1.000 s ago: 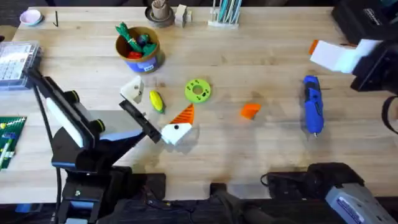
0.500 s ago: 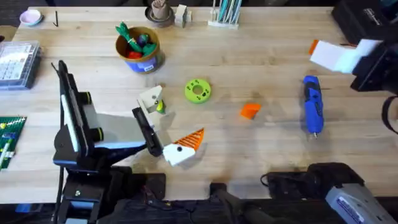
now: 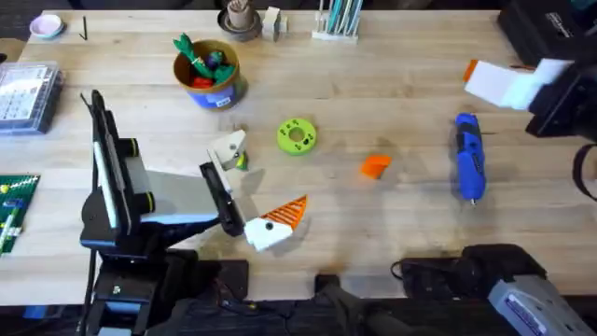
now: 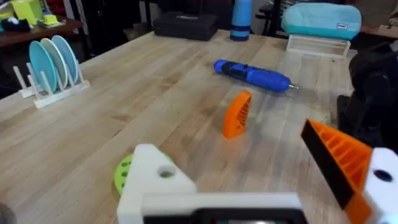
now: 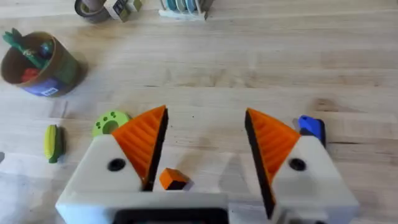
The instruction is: Pick up the gripper from the table and insert it into the empty holder that is missing its gripper. Then pick up a screw, insert it into the mounting hole, and use the screwdriver to tighten it. Finally, clean up the table by picking up the vegetable and placing it into the bucket.
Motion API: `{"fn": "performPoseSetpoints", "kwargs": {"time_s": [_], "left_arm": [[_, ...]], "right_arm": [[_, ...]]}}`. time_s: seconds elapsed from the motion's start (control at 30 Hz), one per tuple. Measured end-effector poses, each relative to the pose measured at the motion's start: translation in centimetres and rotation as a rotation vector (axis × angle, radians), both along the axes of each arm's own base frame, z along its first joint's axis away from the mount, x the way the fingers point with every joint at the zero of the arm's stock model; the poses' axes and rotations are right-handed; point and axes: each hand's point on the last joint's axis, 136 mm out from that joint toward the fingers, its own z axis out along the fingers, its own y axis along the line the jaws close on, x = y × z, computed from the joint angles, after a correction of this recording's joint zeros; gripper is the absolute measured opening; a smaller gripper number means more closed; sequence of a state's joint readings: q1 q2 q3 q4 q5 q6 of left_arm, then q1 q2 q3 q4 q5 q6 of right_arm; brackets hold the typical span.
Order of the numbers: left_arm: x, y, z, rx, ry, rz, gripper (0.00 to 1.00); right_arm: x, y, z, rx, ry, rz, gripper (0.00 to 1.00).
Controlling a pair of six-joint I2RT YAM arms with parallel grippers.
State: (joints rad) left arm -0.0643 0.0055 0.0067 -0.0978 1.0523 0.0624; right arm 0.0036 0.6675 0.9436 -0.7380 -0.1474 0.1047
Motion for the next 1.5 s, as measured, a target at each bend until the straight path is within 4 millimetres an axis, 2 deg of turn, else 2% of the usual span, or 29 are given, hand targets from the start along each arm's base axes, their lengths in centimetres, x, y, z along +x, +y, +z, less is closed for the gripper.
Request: {"fn": "performPoseSetpoints", "kwargs": {"time_s": [0.27, 0.4, 0.6, 0.77, 1.1, 1.3, 1.5], "left_arm": [[0.0, 0.0, 0.0, 0.000, 0.000, 0.000, 0.993], [0.0, 0.0, 0.0, 0.000, 0.000, 0.000, 0.993], [0.0, 0.0, 0.0, 0.000, 0.000, 0.000, 0.993], [0.0, 0.0, 0.0, 0.000, 0.000, 0.000, 0.993], [0.0, 0.0, 0.0, 0.000, 0.000, 0.000, 0.992], [0.0, 0.0, 0.0, 0.000, 0.000, 0.000, 0.993], [0.0, 0.0, 0.0, 0.000, 0.000, 0.000, 0.992]], "right_arm": [[0.0, 0.0, 0.0, 0.008, 0.003, -0.003, 0.785], [-0.5, 1.0, -0.5, 0.058, 0.037, 0.032, 0.786], [-3.2, 3.6, -5.2, 0.045, 0.295, 0.180, 0.787], [-4.6, 5.8, -7.7, -0.073, 0.404, 0.352, 0.789], [-5.1, 8.0, -10.1, -0.382, 0.415, 0.632, 0.789], [-4.7, 8.1, -11.7, -0.447, 0.473, 0.678, 0.789], [-4.2, 8.2, -14.7, -0.525, 0.591, 0.765, 0.789]]}}
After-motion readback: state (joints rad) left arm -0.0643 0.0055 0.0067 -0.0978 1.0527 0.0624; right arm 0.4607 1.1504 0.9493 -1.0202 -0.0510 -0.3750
